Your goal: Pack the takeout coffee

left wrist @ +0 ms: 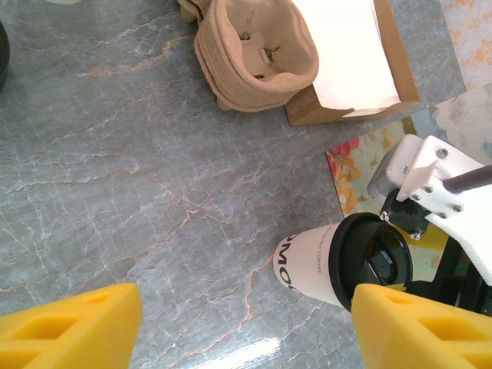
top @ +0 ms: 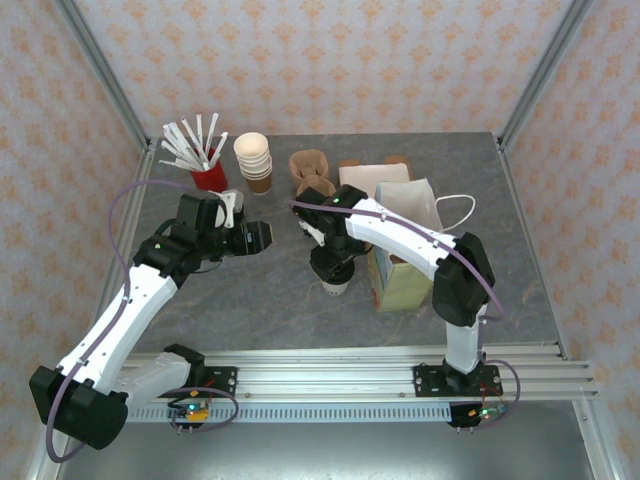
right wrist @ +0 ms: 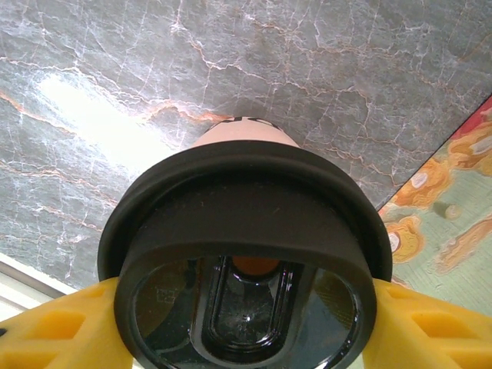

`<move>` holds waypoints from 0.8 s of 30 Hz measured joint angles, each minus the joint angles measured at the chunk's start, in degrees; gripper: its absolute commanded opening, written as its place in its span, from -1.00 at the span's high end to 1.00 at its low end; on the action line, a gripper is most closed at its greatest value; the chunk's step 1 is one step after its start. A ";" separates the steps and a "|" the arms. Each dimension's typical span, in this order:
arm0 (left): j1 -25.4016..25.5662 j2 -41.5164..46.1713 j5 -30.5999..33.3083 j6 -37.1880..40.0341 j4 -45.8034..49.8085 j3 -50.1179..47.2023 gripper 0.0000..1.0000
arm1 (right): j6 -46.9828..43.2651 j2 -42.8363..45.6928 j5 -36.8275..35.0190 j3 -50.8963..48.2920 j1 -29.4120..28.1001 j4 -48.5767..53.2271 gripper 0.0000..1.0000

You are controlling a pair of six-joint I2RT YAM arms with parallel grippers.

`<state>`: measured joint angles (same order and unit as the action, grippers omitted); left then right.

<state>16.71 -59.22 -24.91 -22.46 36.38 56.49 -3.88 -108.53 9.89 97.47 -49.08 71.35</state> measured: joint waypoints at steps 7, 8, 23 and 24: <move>0.00 0.26 0.72 -0.02 0.04 0.02 -0.46 | 0.20 -0.09 0.07 4.81 -0.68 2.43 -0.19; 0.00 0.39 1.18 -0.04 0.07 0.02 -0.46 | 0.20 -0.09 0.13 6.01 -1.03 2.80 -0.19; 0.00 5.70 11.08 -2.21 1.55 2.64 -0.43 | 1.29 4.98 4.63 28.13 -5.27 8.52 -0.12; 0.00 5.86 11.08 -2.23 1.55 3.39 -0.42 | 1.33 5.73 4.79 29.73 -5.27 8.98 -0.11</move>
<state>16.71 -53.36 -13.82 -24.69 37.93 59.88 -2.55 -102.80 14.68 127.20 -54.35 80.34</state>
